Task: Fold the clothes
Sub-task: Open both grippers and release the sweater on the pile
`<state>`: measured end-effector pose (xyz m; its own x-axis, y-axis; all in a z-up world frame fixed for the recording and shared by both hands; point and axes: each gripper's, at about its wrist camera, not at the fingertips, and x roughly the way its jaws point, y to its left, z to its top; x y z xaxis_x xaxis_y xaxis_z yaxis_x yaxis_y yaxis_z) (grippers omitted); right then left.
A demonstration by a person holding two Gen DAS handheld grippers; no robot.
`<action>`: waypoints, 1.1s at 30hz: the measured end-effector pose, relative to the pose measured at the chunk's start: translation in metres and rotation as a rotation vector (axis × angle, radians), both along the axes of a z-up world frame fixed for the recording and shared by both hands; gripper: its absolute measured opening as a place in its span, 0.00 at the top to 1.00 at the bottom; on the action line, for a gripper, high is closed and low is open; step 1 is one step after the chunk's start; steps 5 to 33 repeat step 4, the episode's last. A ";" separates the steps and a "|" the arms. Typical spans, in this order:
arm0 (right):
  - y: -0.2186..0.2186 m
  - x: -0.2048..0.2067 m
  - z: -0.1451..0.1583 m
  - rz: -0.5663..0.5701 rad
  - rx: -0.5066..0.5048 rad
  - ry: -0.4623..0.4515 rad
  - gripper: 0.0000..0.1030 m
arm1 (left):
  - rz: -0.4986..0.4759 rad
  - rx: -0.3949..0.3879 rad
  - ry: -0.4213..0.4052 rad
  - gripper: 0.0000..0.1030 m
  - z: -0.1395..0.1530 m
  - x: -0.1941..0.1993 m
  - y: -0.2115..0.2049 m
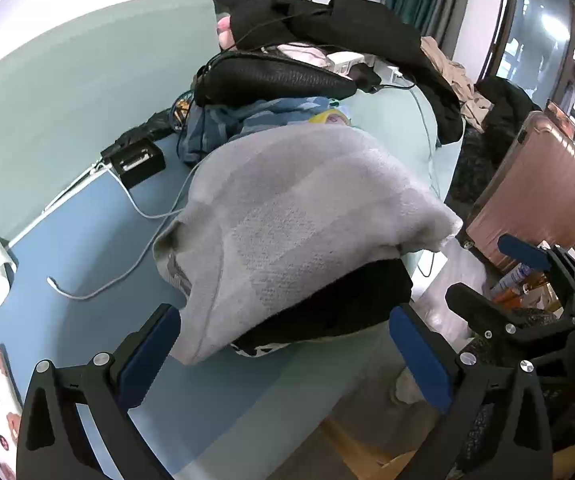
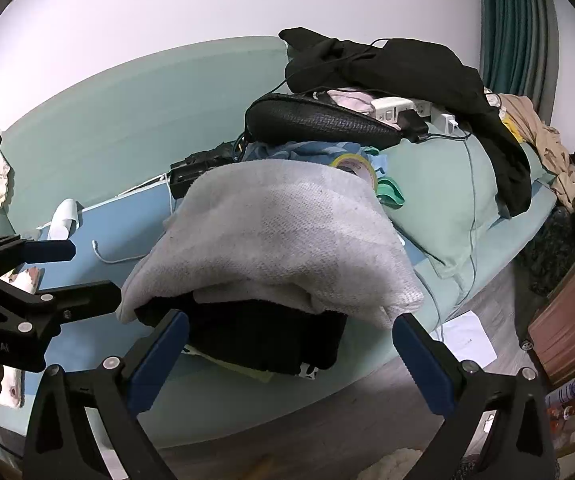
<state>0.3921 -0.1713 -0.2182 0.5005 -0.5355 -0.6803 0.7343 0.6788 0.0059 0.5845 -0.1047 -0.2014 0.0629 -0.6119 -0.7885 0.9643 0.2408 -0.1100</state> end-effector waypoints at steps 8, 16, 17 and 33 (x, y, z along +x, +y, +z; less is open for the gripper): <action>0.000 0.001 -0.001 0.002 0.001 0.004 0.00 | 0.005 0.008 0.002 0.00 -0.001 0.000 -0.001; 0.000 0.001 -0.001 0.002 0.001 0.004 0.00 | 0.005 0.008 0.002 0.00 -0.001 0.000 -0.001; 0.000 0.001 -0.001 0.002 0.001 0.004 0.00 | 0.005 0.008 0.002 0.00 -0.001 0.000 -0.001; 0.000 0.001 -0.001 0.002 0.001 0.004 0.00 | 0.005 0.008 0.002 0.00 -0.001 0.000 -0.001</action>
